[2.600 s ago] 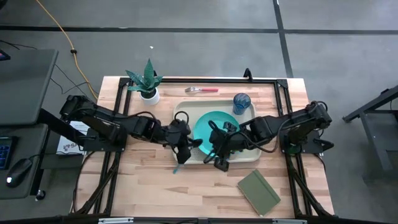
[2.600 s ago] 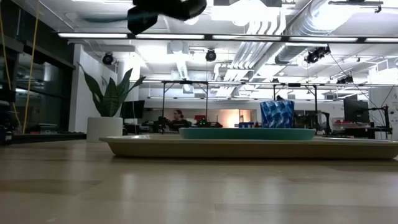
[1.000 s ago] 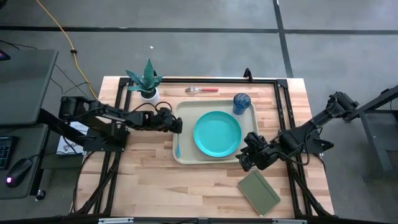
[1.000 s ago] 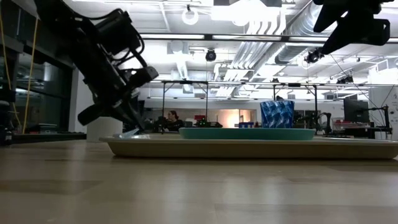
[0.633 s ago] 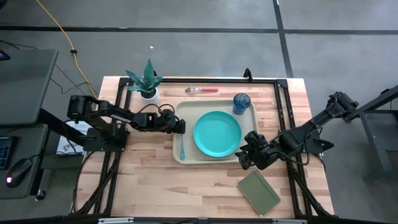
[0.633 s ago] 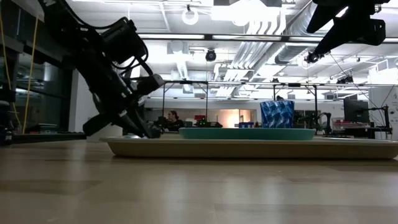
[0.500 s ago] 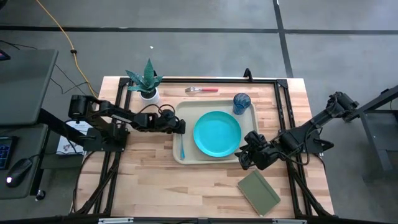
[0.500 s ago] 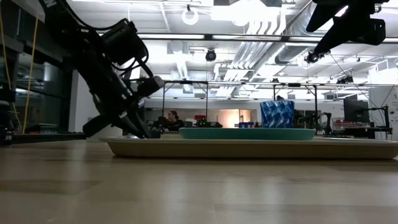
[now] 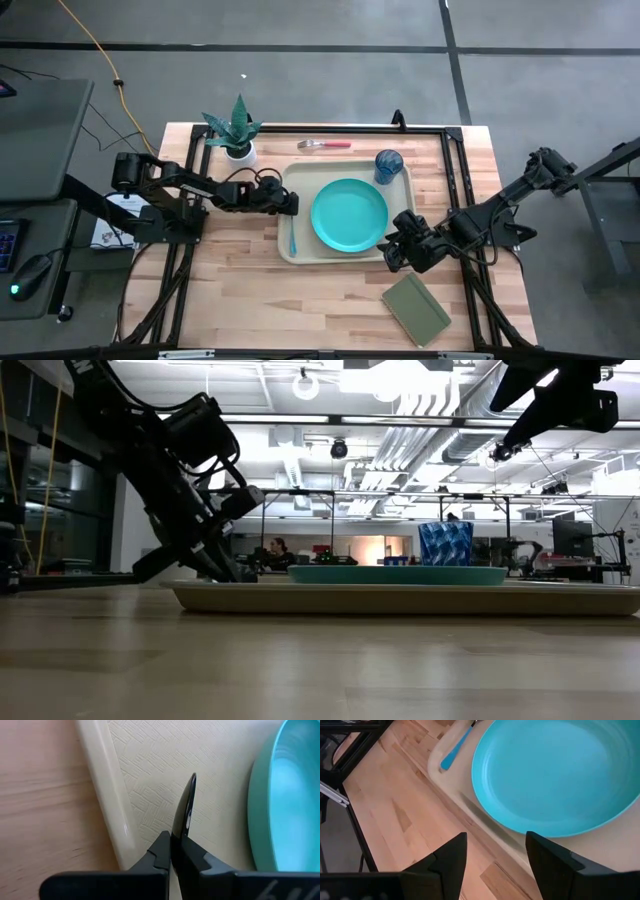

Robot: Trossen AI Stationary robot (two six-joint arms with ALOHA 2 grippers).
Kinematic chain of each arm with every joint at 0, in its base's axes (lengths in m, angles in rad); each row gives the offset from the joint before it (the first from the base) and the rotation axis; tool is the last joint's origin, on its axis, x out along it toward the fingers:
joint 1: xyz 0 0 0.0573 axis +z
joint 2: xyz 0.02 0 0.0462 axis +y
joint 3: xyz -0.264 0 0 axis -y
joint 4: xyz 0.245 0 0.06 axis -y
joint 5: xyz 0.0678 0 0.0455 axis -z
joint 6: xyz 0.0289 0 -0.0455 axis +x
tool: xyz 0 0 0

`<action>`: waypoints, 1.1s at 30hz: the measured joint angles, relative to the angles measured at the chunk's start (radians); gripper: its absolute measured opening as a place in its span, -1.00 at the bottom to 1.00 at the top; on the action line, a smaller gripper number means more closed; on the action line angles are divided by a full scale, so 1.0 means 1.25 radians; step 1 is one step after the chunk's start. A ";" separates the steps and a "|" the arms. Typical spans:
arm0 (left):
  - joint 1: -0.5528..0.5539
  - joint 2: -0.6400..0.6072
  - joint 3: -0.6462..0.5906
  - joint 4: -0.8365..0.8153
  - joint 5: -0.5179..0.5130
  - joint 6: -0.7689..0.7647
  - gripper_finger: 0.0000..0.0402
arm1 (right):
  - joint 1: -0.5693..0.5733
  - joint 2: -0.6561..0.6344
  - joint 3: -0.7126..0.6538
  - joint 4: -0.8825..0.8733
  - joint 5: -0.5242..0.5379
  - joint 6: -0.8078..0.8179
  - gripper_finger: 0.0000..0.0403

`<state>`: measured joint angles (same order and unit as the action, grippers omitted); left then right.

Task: Pick and place plate/cup/fork/spoon on tray
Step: Put the blue spoon to the left side of the blue plate on the gray tray

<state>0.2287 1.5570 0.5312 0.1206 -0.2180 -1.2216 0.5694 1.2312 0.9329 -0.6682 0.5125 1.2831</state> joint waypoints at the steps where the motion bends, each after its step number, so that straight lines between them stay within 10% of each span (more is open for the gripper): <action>1: 0.000 0.000 0.000 0.000 0.000 0.001 -1.00 | 0.000 0.000 0.000 0.000 0.000 0.000 -0.03; 19: 0.018 0.000 0.000 -0.001 0.029 0.002 -0.97 | 0.000 0.000 0.000 0.000 -0.005 0.000 -0.03; 33: 0.026 0.000 0.001 0.000 0.030 0.002 -0.44 | 0.000 0.000 0.001 0.000 -0.003 -0.004 -0.03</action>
<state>0.2611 1.5567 0.5320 0.1210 -0.1805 -1.2188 0.5694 1.2313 0.9337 -0.6678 0.5083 1.2781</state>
